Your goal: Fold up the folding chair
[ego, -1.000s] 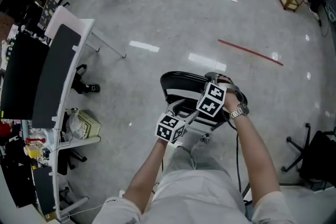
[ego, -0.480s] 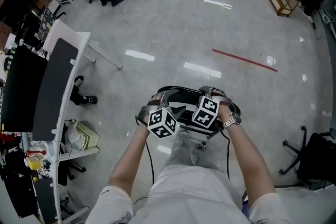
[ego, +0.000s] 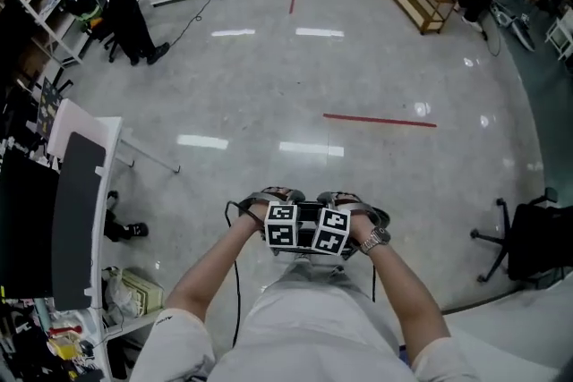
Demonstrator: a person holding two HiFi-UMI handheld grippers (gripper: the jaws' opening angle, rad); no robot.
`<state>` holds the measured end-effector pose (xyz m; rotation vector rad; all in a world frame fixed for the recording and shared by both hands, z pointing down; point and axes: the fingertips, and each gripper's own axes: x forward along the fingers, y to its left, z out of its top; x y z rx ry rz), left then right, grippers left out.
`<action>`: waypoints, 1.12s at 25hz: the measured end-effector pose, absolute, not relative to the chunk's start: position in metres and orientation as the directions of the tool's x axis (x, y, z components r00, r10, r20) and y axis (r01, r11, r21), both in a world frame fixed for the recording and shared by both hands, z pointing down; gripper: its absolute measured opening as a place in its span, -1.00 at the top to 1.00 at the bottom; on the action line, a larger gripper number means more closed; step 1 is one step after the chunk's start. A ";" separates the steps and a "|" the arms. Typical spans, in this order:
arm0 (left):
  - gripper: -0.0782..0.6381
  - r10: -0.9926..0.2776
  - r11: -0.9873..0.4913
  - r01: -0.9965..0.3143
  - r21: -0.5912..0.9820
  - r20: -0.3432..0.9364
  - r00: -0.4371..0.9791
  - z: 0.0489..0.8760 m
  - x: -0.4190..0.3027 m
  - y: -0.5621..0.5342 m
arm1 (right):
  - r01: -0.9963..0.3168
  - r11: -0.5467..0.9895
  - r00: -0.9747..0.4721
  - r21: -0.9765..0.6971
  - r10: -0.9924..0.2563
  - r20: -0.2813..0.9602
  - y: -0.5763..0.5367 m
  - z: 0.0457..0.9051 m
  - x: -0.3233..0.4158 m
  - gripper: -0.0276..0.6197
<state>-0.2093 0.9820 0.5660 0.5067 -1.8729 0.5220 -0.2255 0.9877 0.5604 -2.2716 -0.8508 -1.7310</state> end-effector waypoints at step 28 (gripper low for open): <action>0.57 -0.459 0.716 -0.653 0.248 0.872 -0.172 0.566 -0.222 0.954 | 0.640 -0.768 0.197 -0.032 0.124 0.973 0.943 0.573 -0.273 0.48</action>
